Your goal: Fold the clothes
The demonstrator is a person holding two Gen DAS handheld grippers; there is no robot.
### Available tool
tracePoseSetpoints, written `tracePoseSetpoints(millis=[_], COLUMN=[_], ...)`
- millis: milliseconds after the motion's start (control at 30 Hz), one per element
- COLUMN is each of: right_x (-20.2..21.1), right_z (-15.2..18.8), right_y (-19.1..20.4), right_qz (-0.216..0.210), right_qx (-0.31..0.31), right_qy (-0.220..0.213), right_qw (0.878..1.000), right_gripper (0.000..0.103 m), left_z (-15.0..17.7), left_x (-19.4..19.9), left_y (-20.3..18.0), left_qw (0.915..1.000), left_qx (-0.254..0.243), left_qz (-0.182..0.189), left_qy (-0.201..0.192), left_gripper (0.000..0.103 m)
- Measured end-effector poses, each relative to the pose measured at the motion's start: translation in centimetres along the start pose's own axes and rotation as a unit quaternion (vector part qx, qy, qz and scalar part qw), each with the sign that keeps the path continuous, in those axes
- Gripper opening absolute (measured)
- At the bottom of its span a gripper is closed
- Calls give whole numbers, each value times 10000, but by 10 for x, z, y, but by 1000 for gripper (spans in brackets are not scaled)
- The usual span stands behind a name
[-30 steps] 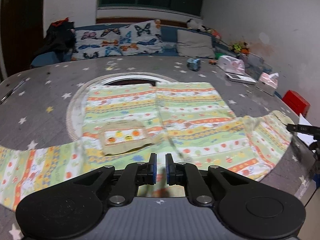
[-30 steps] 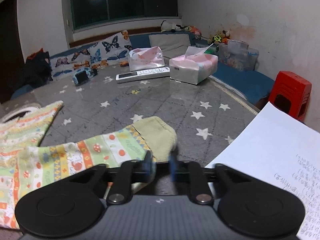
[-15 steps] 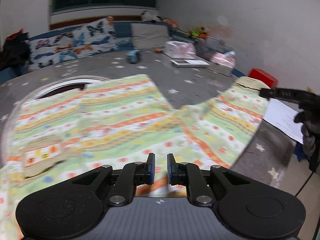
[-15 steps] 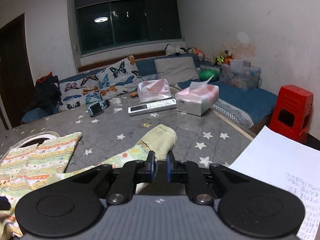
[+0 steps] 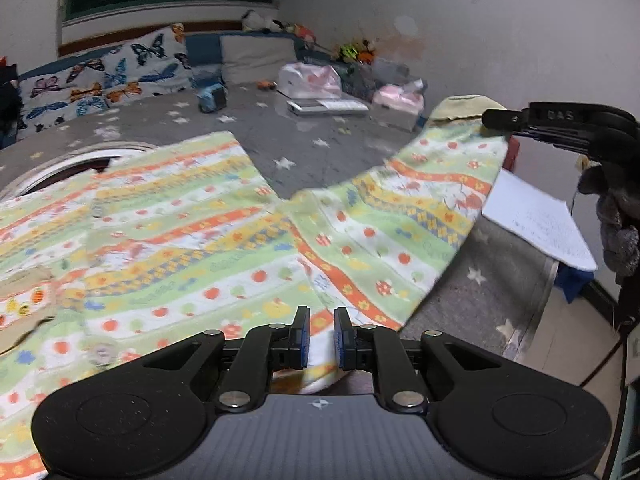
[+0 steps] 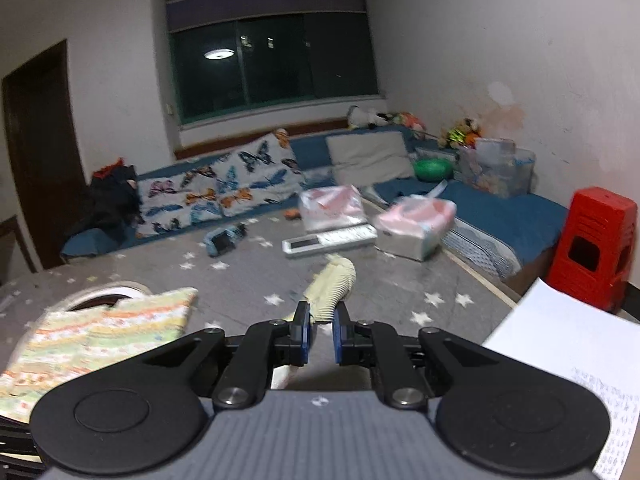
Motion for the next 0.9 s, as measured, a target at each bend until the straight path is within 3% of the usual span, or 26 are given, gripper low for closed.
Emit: tracePoseSetpoints(millis=[133,300,500,700,900], right_x=[11,12,3,-19,-45], right_z=[-16,-28,-28,10,64], right_y=[36,100,185,269,315], right_qz=[-398,-1157,-2076,-2780,-3138], right_qx=[260,536,884,1409,1841], right_qy=[-119,-105,-28,397,1060], right_qw=[9988,9918,9742,9494,9254], right_gripper=[10,10,10,10,14], left_z=[-4,0,19,40,52], left_x=[25,58,90,109,119], left_y=[29,81,136,173,189], left_qw=[9991,9938,9828,9708,9633], left_qx=[277,737,1290,1789,2030], left_qz=[-213,-670,-1152,-1448,-1616], left_qy=[-230,-495,-645,-682,-684], left_gripper=[26,26,27,29,32])
Point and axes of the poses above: each gripper's, at about its wrist camera, not at the fingertips, and x roughly against the way its jaws point, y to its left, z to its underside, the point moved 8 cm from there along -x, roughly the way its jaws point, and after that the axes turned 6 degrees about -z, right-handed, at the moved point
